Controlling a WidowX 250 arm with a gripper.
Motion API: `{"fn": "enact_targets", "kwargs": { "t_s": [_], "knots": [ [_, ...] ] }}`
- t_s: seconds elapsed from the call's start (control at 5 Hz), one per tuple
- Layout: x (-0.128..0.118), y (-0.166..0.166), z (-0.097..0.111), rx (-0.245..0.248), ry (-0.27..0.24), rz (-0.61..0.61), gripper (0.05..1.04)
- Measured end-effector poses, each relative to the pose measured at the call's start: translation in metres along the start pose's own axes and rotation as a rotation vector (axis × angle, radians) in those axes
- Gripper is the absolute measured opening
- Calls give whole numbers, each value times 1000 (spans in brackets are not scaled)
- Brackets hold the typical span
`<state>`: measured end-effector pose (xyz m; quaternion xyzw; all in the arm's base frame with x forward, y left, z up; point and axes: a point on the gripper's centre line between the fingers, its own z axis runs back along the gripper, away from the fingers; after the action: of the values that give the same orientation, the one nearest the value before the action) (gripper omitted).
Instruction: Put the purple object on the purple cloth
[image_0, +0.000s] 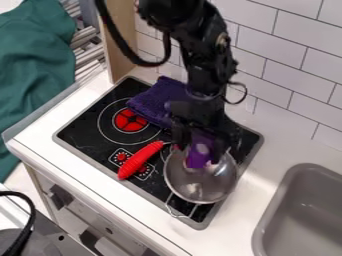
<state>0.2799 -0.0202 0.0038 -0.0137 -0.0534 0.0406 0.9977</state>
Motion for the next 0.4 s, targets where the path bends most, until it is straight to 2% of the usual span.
{"fn": "enact_targets", "kwargs": {
  "t_s": [0.2,0.4],
  "knots": [
    [21,0,13,-6,-46,-34,751],
    [57,13,23,-37,-90,-55,751]
  ]
}}
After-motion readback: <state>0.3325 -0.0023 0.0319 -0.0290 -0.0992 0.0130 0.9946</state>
